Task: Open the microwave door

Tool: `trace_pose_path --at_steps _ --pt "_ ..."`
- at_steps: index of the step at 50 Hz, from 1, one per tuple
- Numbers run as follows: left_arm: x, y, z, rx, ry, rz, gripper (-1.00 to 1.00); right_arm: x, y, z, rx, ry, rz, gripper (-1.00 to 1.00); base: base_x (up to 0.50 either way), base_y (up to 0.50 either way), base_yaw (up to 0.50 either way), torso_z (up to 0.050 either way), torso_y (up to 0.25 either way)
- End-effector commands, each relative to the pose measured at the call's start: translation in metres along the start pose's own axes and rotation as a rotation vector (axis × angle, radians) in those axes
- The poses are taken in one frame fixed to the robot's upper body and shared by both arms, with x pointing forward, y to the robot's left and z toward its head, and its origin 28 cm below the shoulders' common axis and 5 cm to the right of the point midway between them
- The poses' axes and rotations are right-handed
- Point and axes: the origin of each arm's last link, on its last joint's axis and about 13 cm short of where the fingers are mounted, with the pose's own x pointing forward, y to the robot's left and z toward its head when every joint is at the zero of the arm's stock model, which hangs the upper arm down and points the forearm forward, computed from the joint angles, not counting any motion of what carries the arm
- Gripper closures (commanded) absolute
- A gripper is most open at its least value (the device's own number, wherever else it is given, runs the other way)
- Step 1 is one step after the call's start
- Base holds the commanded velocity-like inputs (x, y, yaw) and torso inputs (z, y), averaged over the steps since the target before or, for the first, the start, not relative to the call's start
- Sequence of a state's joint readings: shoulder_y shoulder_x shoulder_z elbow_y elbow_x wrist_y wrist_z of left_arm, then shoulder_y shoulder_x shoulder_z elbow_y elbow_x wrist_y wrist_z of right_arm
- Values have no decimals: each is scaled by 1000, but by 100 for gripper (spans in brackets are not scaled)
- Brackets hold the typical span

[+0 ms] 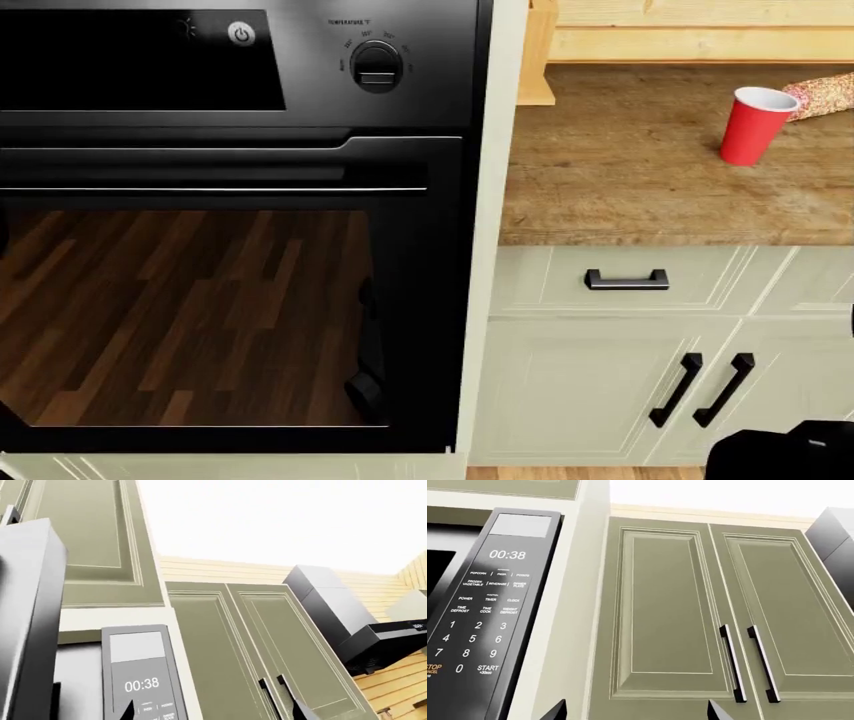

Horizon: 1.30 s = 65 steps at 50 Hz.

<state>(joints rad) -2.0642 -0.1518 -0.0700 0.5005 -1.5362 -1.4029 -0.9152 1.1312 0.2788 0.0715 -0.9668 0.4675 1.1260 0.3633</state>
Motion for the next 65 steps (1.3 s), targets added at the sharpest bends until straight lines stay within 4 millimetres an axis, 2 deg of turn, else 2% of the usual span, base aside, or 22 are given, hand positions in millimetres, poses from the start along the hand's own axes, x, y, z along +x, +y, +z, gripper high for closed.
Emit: trace_pose_path --at_steps 1,25,42,58,65 --pt "3 -10 -21 -41 50 -39 -100 0 -2 1 -6 -2 -7 -100 0 0 0 0 0" --pt "9 -28 -81 -145 200 -75 -100 -1 -6 1 -23 1 -21 -100 0 0 0 0 0" --pt "17 -24 -115 -142 300 -72 -100 1 -6 1 -24 -2 -19 -100 0 0 0 0 0" --pt "23 -23 -136 -157 373 -68 -100 2 -6 0 -25 -2 -19 -100 0 0 0 0 0" --pt "30 -15 -141 -167 381 -19 -100 1 -7 1 -25 -2 -21 -100 0 0 0 0 0"
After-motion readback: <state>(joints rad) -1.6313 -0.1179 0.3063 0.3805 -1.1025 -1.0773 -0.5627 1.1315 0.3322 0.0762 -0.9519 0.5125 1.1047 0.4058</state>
